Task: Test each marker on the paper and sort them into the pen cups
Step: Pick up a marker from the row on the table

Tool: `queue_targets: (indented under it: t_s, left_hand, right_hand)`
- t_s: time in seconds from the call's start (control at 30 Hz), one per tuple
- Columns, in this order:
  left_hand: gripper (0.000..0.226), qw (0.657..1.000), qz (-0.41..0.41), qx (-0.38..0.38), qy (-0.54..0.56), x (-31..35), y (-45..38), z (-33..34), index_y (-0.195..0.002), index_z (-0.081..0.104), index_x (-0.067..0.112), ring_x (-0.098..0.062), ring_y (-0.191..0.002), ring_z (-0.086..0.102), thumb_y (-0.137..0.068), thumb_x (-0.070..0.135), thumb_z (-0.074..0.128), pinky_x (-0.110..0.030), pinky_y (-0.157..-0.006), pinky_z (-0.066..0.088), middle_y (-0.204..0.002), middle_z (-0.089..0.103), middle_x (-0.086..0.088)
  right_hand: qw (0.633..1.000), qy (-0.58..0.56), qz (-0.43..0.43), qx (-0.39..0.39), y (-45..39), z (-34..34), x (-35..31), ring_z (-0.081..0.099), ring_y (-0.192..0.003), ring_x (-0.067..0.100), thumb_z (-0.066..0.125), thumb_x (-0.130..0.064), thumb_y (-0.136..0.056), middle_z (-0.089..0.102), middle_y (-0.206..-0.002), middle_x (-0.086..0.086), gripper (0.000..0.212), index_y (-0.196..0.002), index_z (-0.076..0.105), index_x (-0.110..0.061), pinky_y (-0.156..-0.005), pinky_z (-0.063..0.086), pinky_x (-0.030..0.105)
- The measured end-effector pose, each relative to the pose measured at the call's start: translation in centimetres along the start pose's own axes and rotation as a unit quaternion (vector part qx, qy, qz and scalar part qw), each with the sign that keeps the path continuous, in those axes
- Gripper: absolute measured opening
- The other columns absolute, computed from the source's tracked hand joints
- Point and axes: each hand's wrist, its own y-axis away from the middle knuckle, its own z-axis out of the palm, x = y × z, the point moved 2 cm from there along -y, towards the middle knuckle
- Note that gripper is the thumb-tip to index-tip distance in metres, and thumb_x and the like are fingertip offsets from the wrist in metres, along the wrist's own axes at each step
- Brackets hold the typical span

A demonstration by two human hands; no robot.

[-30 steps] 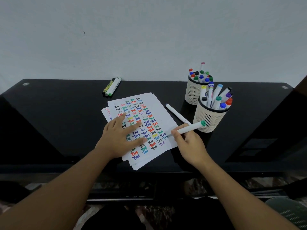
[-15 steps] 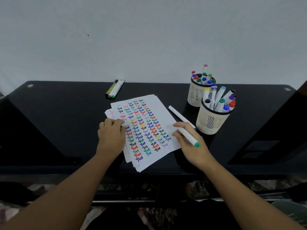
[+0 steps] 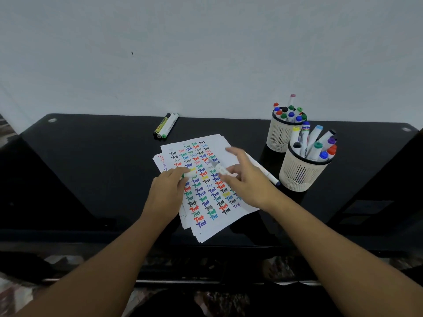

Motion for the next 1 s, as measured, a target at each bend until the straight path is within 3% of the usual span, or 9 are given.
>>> queue_targets:
  t_s: [0.07, 0.13, 0.5, 0.7, 0.87, 1.0]
  left_hand:
    - [0.029, 1.000, 0.003, 0.002, 0.008, 0.0, 0.0, 0.0, -0.133, 0.059, 0.023, -0.014, -0.112, 0.057, -0.107, 0.029, 0.049, -0.035, -0.101, 0.041, -0.127, 0.065, 0.002]
    - [0.030, 1.000, 0.003, 0.006, 0.015, -0.1, 0.0, -0.1, -0.133, 0.059, 0.023, -0.014, -0.109, 0.058, -0.107, 0.031, 0.048, -0.041, -0.098, 0.047, -0.125, 0.066, 0.002]
    - [0.028, 0.997, 0.078, 0.003, -0.004, 0.2, 0.1, -0.1, -0.132, 0.062, 0.022, -0.017, -0.108, 0.061, -0.106, 0.026, 0.053, -0.038, -0.093, 0.047, -0.125, 0.068, 0.003]
    - [0.027, 0.991, 0.133, 0.021, -0.014, 0.6, 0.7, -0.4, -0.127, 0.068, 0.013, -0.023, -0.095, 0.064, -0.100, 0.012, 0.063, -0.034, -0.078, 0.046, -0.115, 0.073, -0.004]
    - [0.030, 0.991, 0.134, 0.006, -0.008, 1.0, 0.7, -0.4, -0.130, 0.064, 0.018, -0.020, -0.086, 0.063, -0.100, 0.021, 0.063, -0.030, -0.071, 0.045, -0.102, 0.071, 0.001]
    - [0.063, 0.999, 0.036, -0.034, 0.021, 0.5, 0.2, -0.2, -0.154, 0.036, 0.030, -0.010, -0.116, 0.051, -0.099, 0.045, 0.061, -0.030, -0.098, 0.042, -0.127, 0.055, 0.011]
  right_hand:
    - [0.989, 0.149, -0.015, 0.009, -0.8, 0.2, -0.2, 0.067, -0.101, 0.011, 0.063, -0.036, -0.103, 0.070, -0.122, -0.012, 0.041, -0.142, 0.049, -0.035, -0.080, 0.057, 0.031]
    - [0.974, 0.225, -0.032, 0.014, -1.2, 0.2, -0.2, 0.066, -0.094, 0.012, 0.060, -0.037, -0.104, 0.072, -0.118, -0.009, 0.030, -0.134, 0.061, -0.034, -0.079, 0.057, 0.039]
    - [0.964, 0.258, -0.067, -0.006, -2.0, 0.7, 0.7, 0.063, -0.102, 0.015, 0.056, -0.040, -0.105, 0.071, -0.117, -0.007, 0.032, -0.136, 0.062, -0.040, -0.087, 0.055, 0.043]
    - [0.948, 0.290, -0.125, -0.028, -2.6, 1.4, -0.7, 0.060, -0.108, 0.016, 0.056, -0.036, -0.106, 0.068, -0.121, -0.009, 0.028, -0.134, 0.062, -0.037, -0.089, 0.053, 0.041]
    - [0.942, 0.300, -0.138, -0.060, -2.3, 1.5, -0.5, 0.059, -0.094, 0.009, 0.053, -0.042, -0.106, 0.061, -0.130, -0.012, 0.039, -0.144, 0.044, -0.037, -0.071, 0.048, 0.030]
    - [0.942, 0.302, -0.132, -0.059, -2.2, 1.6, -0.5, 0.061, -0.086, 0.014, 0.042, -0.039, -0.110, 0.056, -0.135, -0.005, 0.050, -0.157, 0.026, -0.040, -0.067, 0.049, 0.033]
